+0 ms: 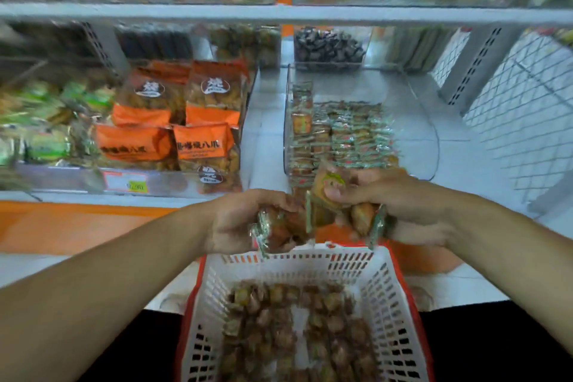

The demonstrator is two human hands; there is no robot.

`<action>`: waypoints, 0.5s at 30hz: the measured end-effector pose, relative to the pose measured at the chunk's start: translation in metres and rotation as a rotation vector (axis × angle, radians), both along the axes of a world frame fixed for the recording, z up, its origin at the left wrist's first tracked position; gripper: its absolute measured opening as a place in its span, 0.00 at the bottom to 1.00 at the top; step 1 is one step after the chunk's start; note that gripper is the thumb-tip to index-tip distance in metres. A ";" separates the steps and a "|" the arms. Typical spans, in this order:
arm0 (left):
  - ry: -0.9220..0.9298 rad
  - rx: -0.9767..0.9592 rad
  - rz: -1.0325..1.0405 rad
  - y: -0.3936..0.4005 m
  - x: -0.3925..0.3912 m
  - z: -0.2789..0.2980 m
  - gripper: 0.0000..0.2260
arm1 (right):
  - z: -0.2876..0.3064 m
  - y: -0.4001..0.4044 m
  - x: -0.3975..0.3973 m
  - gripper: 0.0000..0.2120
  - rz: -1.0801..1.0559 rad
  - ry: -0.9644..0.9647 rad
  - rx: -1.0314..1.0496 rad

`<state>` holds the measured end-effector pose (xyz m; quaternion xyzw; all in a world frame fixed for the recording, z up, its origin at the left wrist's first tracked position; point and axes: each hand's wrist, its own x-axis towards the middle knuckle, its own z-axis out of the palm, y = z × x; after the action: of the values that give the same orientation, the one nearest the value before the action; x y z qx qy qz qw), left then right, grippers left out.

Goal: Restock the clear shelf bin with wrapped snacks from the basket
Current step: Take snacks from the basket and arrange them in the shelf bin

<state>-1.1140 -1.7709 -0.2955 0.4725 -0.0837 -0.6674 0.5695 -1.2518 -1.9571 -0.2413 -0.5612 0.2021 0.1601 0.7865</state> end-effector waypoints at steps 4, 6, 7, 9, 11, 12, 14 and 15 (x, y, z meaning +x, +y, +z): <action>0.099 -0.060 0.075 0.003 -0.004 0.018 0.11 | 0.003 0.006 0.010 0.17 -0.138 -0.026 0.130; 0.151 -0.076 0.094 -0.001 -0.004 0.021 0.13 | 0.002 0.007 0.014 0.16 -0.126 -0.014 0.075; 0.166 -0.071 0.107 -0.003 -0.003 0.022 0.15 | 0.003 0.004 0.016 0.16 -0.120 -0.012 0.035; 0.208 -0.063 0.124 -0.007 -0.001 0.024 0.18 | 0.005 -0.005 0.016 0.13 -0.091 -0.006 -0.041; 0.248 -0.071 0.116 -0.010 0.002 0.027 0.17 | 0.008 -0.014 0.016 0.13 -0.041 -0.003 -0.077; 0.257 -0.072 0.114 -0.010 0.004 0.028 0.15 | 0.008 -0.016 0.016 0.15 -0.026 -0.001 -0.081; 0.256 -0.075 0.126 -0.011 0.006 0.029 0.14 | 0.005 -0.017 0.017 0.18 -0.041 0.003 -0.068; 0.251 -0.084 0.140 -0.013 0.007 0.029 0.13 | 0.003 -0.016 0.018 0.18 -0.072 0.008 -0.059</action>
<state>-1.1072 -1.7834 -0.2667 0.3656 -0.0065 -0.6757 0.6401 -1.2335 -1.9732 -0.2380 -0.5760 0.2299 0.1281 0.7739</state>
